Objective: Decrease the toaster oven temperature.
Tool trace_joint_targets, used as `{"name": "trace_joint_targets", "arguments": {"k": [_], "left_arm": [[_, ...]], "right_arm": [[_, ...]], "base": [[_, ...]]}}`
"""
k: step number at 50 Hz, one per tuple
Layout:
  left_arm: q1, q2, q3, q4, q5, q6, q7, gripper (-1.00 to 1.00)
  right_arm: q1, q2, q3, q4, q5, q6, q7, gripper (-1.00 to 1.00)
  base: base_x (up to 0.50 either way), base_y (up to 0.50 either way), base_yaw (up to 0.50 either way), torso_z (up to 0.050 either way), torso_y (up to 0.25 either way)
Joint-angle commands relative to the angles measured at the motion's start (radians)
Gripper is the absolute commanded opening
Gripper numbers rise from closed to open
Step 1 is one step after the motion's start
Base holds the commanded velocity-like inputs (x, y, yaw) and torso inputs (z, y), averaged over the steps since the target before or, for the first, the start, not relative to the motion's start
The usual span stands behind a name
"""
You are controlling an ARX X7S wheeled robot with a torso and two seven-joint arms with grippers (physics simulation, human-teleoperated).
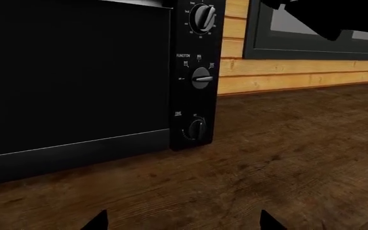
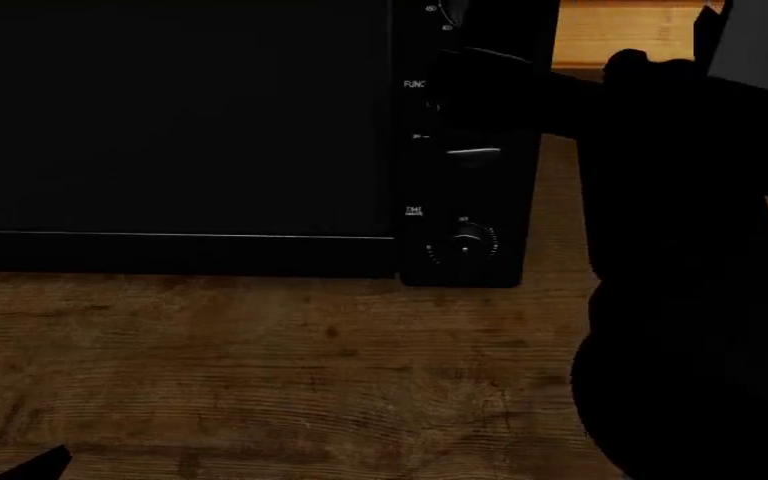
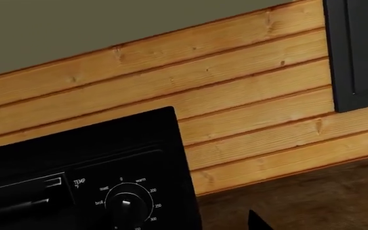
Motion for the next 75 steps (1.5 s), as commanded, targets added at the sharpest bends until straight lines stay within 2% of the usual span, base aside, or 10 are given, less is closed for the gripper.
{"name": "trace_joint_targets", "arguments": {"k": [1, 21, 34, 75], "left_arm": [[0.011, 0.018, -0.014, 0.005, 0.024, -0.001, 0.015, 1.00], [0.033, 0.017, -0.018, -0.013, 0.037, 0.010, 0.023, 1.00], [0.055, 0.008, -0.018, -0.028, 0.054, 0.026, 0.032, 1.00], [0.085, -0.002, -0.029, -0.045, 0.069, 0.041, 0.052, 1.00]], "right_arm": [[-0.015, -0.037, -0.009, 0.088, -0.087, -0.101, -0.081, 1.00], [-0.044, -0.077, -0.096, 0.224, -0.172, -0.222, -0.200, 1.00], [0.003, -0.088, -0.161, 0.271, -0.199, -0.250, -0.239, 1.00], [0.015, -0.071, -0.188, 0.296, -0.175, -0.278, -0.213, 1.00]], "base": [[0.00, 0.00, 0.00, 0.000, 0.000], [0.00, 0.00, 0.00, 0.000, 0.000], [0.00, 0.00, 0.00, 0.000, 0.000], [0.00, 0.00, 0.00, 0.000, 0.000]]}}
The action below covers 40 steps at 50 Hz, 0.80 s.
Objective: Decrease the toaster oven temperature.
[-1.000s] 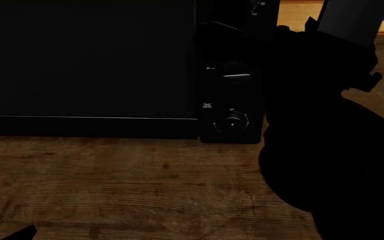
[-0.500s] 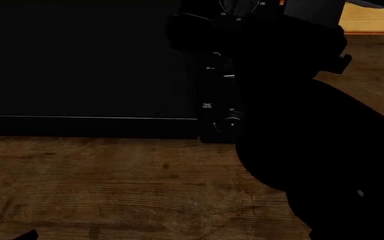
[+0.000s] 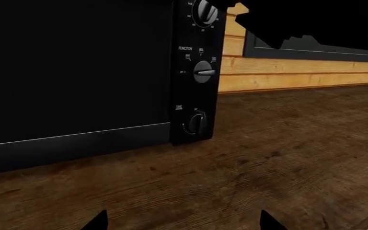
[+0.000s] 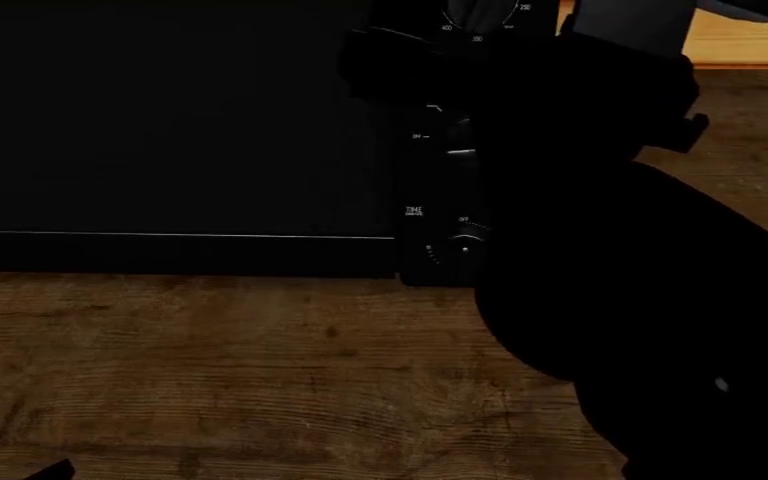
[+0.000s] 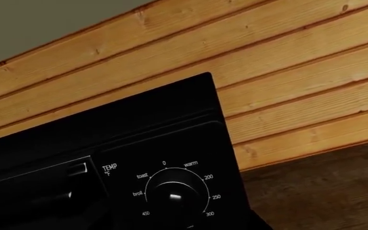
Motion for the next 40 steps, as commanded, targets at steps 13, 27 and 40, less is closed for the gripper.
{"name": "trace_joint_targets", "arguments": {"k": [13, 27, 40], "left_arm": [[0.016, -0.001, -0.019, -0.008, 0.022, 0.018, 0.037, 1.00], [0.028, -0.011, -0.021, -0.010, 0.034, 0.023, 0.040, 1.00], [0.039, -0.009, -0.022, 0.002, 0.049, 0.010, 0.035, 1.00]], "right_arm": [[0.011, -0.010, -0.005, 0.059, -0.029, -0.038, -0.029, 1.00], [0.014, -0.005, -0.019, 0.093, -0.026, -0.051, -0.048, -1.00], [0.031, 0.007, -0.032, 0.067, -0.009, -0.031, -0.023, -1.00]], "base": [[0.00, 0.00, 0.00, 0.000, 0.000], [0.00, 0.00, 0.00, 0.000, 0.000], [0.00, 0.00, 0.00, 0.000, 0.000]]}}
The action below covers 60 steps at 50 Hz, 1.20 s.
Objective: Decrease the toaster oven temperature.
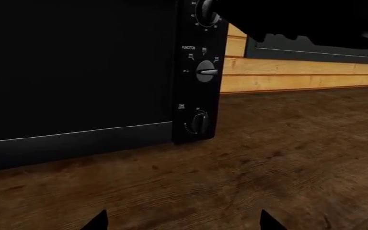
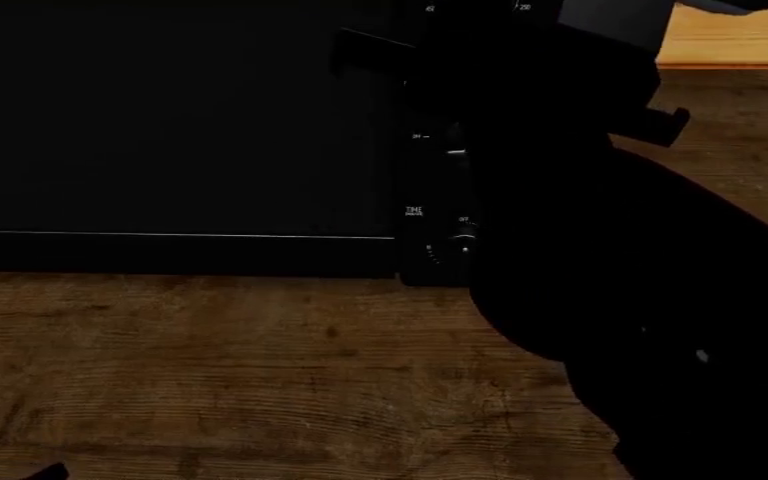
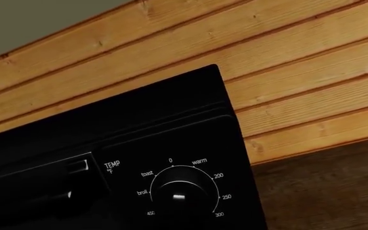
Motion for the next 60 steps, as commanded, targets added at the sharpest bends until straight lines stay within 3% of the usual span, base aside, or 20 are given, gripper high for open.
{"name": "trace_joint_targets", "arguments": {"k": [1, 23, 37, 52, 60], "left_arm": [[0.011, 0.013, -0.014, 0.016, 0.034, -0.009, 0.013, 1.00], [0.027, 0.008, -0.020, 0.008, 0.042, -0.001, 0.021, 1.00], [0.023, 0.010, -0.024, 0.006, 0.028, -0.005, 0.030, 1.00], [0.010, 0.004, -0.028, 0.008, 0.005, -0.006, 0.049, 1.00], [-0.001, 0.003, -0.031, 0.015, -0.012, -0.017, 0.053, 1.00]], "right_arm": [[0.013, -0.002, 0.009, 0.000, -0.022, 0.014, -0.006, -1.00], [0.131, 0.126, -0.236, -0.021, -0.073, 0.187, -0.102, -1.00], [0.316, 0.231, -0.545, -0.010, -0.173, 0.321, -0.254, -1.00], [0.569, 0.293, -1.050, -0.020, -0.327, 0.364, -0.527, -1.00], [0.673, 0.295, -1.250, -0.020, -0.386, 0.336, -0.655, -1.00]], "base": [[0.00, 0.00, 0.00, 0.000, 0.000], [0.00, 0.00, 0.00, 0.000, 0.001], [0.00, 0.00, 0.00, 0.000, 0.001], [0.00, 0.00, 0.00, 0.000, 0.000], [0.00, 0.00, 0.00, 0.000, 0.000]]}}
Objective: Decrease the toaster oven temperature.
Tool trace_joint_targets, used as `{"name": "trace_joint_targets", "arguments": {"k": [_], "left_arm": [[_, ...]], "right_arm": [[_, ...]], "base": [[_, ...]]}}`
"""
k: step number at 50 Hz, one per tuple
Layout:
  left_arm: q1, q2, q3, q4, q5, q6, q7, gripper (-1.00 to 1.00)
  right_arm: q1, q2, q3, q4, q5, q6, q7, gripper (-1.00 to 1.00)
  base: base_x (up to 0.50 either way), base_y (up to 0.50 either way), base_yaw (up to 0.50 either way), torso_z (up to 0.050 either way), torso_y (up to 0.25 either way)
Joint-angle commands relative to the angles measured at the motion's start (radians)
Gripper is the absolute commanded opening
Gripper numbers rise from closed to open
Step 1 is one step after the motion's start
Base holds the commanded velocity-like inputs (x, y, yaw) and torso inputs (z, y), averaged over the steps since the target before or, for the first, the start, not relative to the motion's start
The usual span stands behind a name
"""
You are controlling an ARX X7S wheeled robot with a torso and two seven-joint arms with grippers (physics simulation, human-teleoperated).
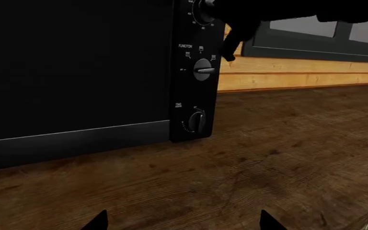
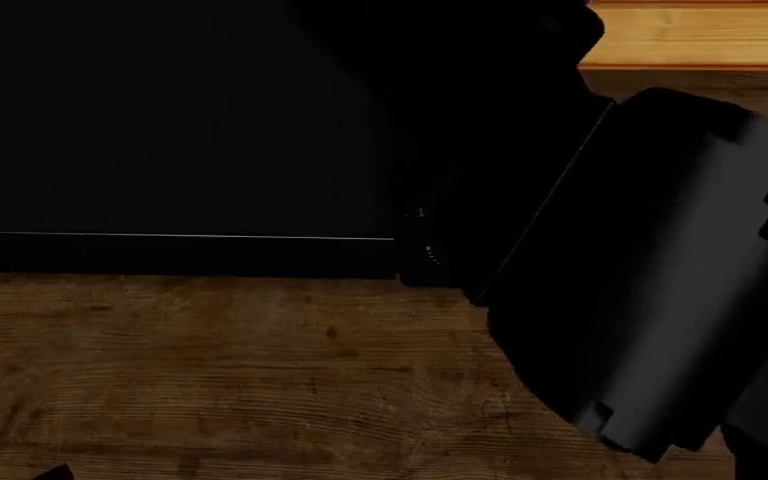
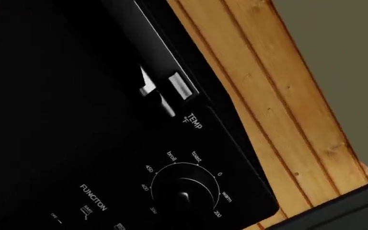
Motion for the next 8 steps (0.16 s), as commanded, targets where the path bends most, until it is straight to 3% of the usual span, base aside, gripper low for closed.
{"name": "trace_joint_targets", "arguments": {"k": [1, 8], "left_arm": [[-0.015, 0.011, -0.017, 0.016, -0.003, -0.012, 0.026, 1.00], [-0.028, 0.005, -0.019, 0.015, -0.022, -0.010, 0.041, 1.00]], "right_arm": [[0.140, 0.002, -0.314, 0.022, -0.061, -0.019, -0.221, -1.00], [0.182, 0.004, -0.433, -0.002, -0.098, -0.043, -0.278, -1.00]], "base": [[0.00, 0.00, 0.00, 0.000, 0.000], [0.00, 0.00, 0.00, 0.000, 0.000]]}}
